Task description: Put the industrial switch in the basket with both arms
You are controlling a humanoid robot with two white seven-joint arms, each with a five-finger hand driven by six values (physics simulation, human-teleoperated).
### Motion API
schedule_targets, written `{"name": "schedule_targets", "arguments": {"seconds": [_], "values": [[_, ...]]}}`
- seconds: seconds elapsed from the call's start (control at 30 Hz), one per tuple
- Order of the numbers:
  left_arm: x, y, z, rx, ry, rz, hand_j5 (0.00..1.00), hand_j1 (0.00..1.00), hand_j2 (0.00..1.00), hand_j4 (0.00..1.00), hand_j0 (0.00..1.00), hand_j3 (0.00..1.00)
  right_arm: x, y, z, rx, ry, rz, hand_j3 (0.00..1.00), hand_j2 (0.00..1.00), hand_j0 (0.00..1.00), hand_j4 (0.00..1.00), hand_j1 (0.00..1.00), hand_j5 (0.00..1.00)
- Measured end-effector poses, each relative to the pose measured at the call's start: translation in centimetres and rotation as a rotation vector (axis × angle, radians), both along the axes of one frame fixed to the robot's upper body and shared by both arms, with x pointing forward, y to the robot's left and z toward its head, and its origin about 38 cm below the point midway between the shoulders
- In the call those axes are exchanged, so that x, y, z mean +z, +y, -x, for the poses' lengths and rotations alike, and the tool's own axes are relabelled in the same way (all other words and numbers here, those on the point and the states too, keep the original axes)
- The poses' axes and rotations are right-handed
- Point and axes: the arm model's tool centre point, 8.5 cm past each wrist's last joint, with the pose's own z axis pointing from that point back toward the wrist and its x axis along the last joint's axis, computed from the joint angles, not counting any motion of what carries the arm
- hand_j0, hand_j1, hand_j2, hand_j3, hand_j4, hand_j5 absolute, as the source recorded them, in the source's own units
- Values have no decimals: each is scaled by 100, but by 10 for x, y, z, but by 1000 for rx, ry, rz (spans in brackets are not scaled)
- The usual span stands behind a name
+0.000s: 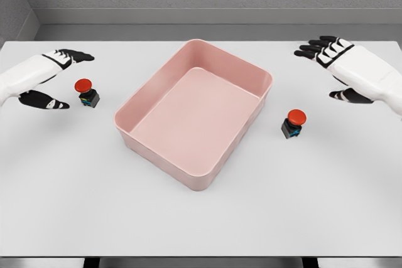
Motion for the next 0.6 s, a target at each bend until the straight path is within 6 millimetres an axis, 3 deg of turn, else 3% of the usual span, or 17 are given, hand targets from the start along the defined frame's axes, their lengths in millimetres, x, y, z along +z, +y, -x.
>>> {"name": "schedule_targets", "arguments": {"seconds": [0.23,0.47,0.6], "values": [[-2,-3,-3,-10,-8,-42,100,100,100,100,100,100,-16,-16,13,-36,51,6,100,100,100,100,100,100],[10,-17,-14,-45,-50,-89,100,100,100,100,100,100,-43,-12,26,-16,126,4,100,100,100,100,100,100],[3,-23,-14,-64,-33,-107,100,100,100,100,100,100,-49,-9,27,-21,146,0,100,100,100,100,100,100]]}}
